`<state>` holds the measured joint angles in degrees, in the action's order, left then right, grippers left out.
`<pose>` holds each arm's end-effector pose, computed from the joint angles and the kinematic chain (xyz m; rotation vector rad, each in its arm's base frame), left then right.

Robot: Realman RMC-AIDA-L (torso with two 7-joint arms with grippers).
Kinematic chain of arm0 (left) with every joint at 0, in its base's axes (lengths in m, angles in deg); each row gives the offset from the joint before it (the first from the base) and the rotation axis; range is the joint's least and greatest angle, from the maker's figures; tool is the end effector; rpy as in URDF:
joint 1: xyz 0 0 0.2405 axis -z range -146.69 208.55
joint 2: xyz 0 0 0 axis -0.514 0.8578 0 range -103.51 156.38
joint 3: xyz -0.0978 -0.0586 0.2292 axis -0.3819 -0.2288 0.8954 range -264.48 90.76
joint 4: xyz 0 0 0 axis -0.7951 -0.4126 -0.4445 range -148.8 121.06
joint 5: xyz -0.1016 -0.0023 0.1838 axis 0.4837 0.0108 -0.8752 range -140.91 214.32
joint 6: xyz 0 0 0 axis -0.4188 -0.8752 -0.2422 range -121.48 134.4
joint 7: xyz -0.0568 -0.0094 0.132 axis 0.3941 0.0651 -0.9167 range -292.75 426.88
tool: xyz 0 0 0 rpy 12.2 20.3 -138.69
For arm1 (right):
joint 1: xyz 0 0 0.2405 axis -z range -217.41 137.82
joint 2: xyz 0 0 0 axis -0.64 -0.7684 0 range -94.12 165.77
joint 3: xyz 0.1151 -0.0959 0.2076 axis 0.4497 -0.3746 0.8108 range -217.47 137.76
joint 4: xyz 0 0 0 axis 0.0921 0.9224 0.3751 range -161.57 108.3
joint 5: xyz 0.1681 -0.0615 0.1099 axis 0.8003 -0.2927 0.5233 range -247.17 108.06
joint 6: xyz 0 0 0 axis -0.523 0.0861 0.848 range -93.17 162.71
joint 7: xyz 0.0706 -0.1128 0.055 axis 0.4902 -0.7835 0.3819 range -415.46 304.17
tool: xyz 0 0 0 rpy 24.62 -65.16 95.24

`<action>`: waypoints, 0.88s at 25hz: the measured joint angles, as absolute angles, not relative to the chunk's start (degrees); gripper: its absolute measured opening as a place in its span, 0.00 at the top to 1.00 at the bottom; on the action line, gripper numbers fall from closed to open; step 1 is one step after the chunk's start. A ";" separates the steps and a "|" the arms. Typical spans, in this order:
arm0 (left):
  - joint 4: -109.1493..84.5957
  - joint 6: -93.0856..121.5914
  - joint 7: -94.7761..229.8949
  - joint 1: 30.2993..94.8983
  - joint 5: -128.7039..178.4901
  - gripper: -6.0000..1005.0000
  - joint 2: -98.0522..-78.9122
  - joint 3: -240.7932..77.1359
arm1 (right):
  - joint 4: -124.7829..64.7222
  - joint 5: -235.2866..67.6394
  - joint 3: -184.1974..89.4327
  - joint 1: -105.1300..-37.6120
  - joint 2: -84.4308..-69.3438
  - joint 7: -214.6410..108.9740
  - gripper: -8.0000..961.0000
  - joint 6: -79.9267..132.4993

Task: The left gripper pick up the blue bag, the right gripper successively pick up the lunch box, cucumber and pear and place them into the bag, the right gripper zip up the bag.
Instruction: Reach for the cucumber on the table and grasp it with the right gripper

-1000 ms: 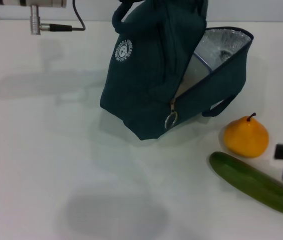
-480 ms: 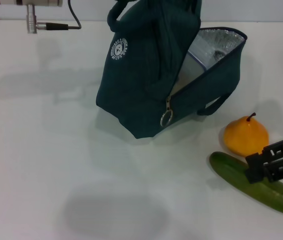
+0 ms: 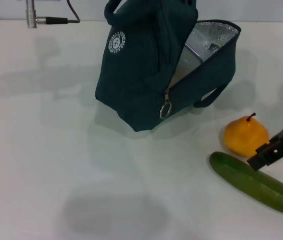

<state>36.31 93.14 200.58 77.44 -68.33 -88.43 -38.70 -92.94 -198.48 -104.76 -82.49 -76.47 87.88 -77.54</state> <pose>-0.1180 0.4146 0.0551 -2.6727 -1.2197 -0.9057 0.1589 0.3402 0.0464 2.8082 -1.1691 0.3162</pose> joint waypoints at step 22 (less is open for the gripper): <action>36.34 91.52 200.53 78.91 -68.01 0.94 -88.37 -38.70 | -79.63 -212.30 -104.18 -94.24 -78.33 89.71 0.12 -75.80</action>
